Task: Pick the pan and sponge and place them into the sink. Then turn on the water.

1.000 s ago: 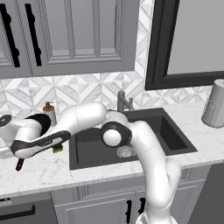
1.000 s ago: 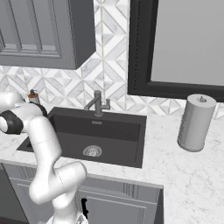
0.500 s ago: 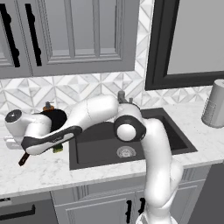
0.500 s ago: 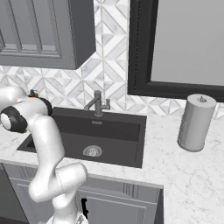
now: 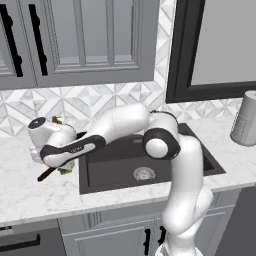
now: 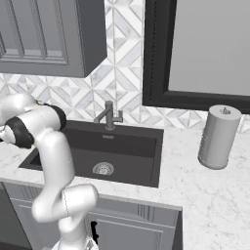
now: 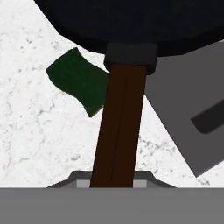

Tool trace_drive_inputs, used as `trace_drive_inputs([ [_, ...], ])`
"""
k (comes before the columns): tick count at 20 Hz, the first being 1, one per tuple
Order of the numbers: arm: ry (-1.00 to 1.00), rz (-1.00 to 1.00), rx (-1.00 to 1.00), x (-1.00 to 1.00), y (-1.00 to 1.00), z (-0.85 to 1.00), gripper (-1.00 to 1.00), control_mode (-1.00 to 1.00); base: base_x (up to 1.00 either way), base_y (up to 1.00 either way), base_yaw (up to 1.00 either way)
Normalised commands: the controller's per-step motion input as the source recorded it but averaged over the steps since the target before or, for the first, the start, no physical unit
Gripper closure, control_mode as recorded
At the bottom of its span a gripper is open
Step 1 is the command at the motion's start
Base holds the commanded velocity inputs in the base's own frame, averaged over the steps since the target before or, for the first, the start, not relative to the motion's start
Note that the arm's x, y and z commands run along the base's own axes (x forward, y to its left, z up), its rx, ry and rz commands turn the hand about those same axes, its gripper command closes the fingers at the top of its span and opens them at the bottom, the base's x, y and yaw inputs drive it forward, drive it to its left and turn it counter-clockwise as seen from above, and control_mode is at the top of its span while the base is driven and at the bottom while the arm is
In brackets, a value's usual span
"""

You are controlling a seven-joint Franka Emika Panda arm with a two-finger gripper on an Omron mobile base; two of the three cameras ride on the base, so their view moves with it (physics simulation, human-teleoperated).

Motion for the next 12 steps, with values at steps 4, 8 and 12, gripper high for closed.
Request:
trace_drive_inputs([
  [4, 0.06, -0.25, 0.00, 0.26, -0.72, -0.03, 1.00, -1.00, 0.00, 0.00, 0.00],
  [8, 0.01, -0.25, 0.00, 0.34, -0.58, -0.06, 1.00, -1.00, 0.00, 0.00, 0.00],
  [12, 0.00, -0.24, 0.00, 0.34, -0.53, -0.16, 1.00, -1.00, 0.00, 0.00, 0.00],
])
